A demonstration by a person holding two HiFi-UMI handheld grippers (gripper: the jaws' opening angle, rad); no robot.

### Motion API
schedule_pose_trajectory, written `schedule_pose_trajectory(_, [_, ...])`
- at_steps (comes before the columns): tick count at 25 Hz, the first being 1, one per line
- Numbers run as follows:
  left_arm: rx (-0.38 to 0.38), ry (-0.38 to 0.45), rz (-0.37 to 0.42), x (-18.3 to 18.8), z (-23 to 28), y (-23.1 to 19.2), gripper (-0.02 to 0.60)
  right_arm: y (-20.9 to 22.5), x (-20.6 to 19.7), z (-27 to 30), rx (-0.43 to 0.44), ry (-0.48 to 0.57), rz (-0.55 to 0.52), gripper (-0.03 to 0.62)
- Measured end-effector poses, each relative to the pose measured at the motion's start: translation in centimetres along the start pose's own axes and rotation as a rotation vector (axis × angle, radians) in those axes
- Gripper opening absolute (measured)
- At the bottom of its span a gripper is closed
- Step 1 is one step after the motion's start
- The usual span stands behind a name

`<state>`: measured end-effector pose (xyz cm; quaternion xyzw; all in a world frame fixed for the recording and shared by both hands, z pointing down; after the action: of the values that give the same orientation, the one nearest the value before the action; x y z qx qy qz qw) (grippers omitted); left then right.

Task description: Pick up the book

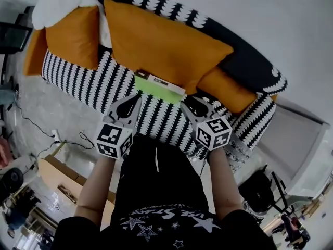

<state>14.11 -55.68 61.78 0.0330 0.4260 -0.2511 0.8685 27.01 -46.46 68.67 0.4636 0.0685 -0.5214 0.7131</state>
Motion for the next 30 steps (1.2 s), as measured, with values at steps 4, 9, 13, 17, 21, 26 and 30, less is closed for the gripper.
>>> schedule_pose_trajectory(4, [0.005, -0.015, -0.006, -0.7, 1.2, -0.7, 0.006, 1.1, -1.2, 1.4, -0.045, -0.055, -0.105, 0.209])
schedule_pose_trajectory(9, [-0.005, -0.036, -0.005, -1.4, 2.5, -1.0, 0.006, 2.4, -2.7, 3.0, -0.06, -0.095, -0.137, 0.268])
schedule_pose_trajectory(13, [-0.005, -0.049, -0.015, -2.1, 3.4, -1.3, 0.006, 3.4, -3.4, 4.1, -0.043, -0.083, -0.124, 0.275])
schedule_pose_trajectory(17, [-0.01, -0.071, -0.007, -3.1, 4.3, -1.9, 0.006, 4.5, -4.5, 5.1, -0.037, -0.103, -0.129, 0.275])
schedule_pose_trajectory(21, [-0.016, -0.089, -0.009, -4.2, 5.3, -2.2, 0.006, 6.0, -6.0, 6.1, -0.043, -0.138, -0.132, 0.275])
schedule_pose_trajectory(26, [-0.034, -0.097, -0.018, -5.5, 5.8, -1.8, 0.006, 7.0, -7.7, 7.2, -0.03, -0.143, -0.141, 0.275])
schedule_pose_trajectory(30, [-0.049, -0.103, -0.013, -6.4, 6.1, -1.7, 0.006, 7.0, -8.1, 8.1, -0.01, -0.119, -0.133, 0.275])
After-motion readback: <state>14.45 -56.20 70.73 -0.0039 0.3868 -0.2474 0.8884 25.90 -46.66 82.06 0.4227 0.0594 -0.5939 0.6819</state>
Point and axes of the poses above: the fingertips, and each gripper's own axes: z forward along the fingers, y to its right, x out of its top, the point moved 1 cm from there along -z, backward along the fingers, and after that the axes turned 6 degrees about z, right-handed, at the moved point
